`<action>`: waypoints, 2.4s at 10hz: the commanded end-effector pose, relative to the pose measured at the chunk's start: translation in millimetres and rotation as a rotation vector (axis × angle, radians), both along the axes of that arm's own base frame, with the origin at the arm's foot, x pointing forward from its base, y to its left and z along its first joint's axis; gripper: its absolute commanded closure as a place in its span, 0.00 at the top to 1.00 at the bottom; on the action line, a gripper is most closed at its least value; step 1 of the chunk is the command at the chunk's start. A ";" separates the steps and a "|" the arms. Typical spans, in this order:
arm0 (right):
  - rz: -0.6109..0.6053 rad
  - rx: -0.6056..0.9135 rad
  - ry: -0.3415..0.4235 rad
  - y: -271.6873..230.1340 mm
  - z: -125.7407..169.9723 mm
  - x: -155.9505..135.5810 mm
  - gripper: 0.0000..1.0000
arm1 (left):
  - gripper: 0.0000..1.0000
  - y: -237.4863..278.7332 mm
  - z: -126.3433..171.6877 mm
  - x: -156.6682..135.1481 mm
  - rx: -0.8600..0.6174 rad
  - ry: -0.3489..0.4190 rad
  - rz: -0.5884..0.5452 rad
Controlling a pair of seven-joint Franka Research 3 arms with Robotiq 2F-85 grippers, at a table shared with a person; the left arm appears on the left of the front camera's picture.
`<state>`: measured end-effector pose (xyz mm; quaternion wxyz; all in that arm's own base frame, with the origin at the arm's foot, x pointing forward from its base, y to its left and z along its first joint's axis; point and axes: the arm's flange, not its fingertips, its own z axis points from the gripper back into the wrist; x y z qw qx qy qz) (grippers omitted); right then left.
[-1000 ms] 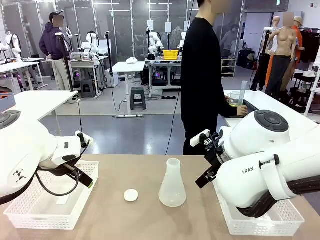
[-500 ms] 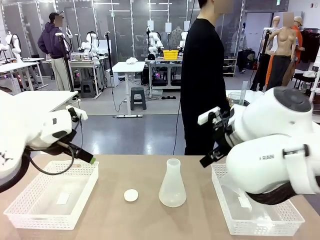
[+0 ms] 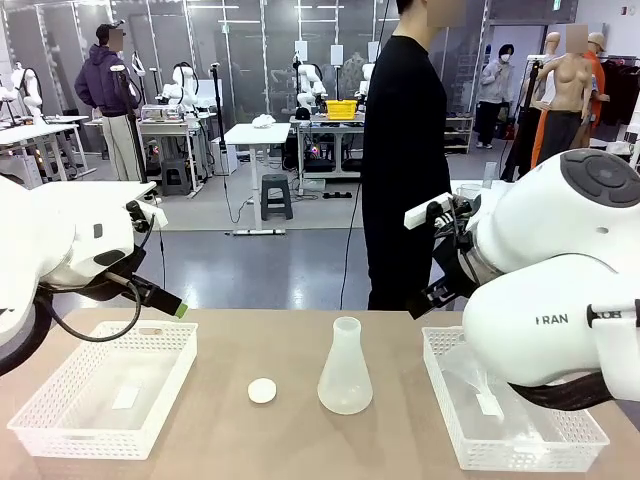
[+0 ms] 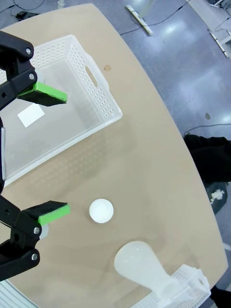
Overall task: Prepare the solutions needed for the experiment.
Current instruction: Pick up the Plastic Funnel and insert it into the Big flask.
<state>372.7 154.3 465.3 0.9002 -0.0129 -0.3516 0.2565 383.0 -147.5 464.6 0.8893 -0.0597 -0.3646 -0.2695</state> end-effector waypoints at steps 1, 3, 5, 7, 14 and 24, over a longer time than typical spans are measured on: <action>0.025 0.012 0.005 -2.1 -3.5 3.6 1.00 | 1.00 -1.4 -1.3 0.2 -0.005 0.006 0.002; 0.005 0.002 0.009 1.5 -2.9 0.4 1.00 | 1.00 -0.1 -0.8 0.1 0.001 0.002 0.000; 0.029 0.155 -0.031 -16.6 -9.2 37.3 1.00 | 1.00 3.9 -13.9 35.2 -0.294 0.142 -0.129; 0.002 0.380 0.007 -24.9 -34.4 70.9 1.00 | 1.00 15.7 -41.0 72.6 -0.445 0.158 -0.142; -0.084 0.275 0.004 -12.9 -33.9 55.9 1.00 | 1.00 11.0 -28.6 44.8 -0.474 0.185 -0.133; -0.184 0.621 0.127 -23.3 -27.9 74.5 1.00 | 1.00 29.9 -51.8 90.7 -0.698 0.261 -0.187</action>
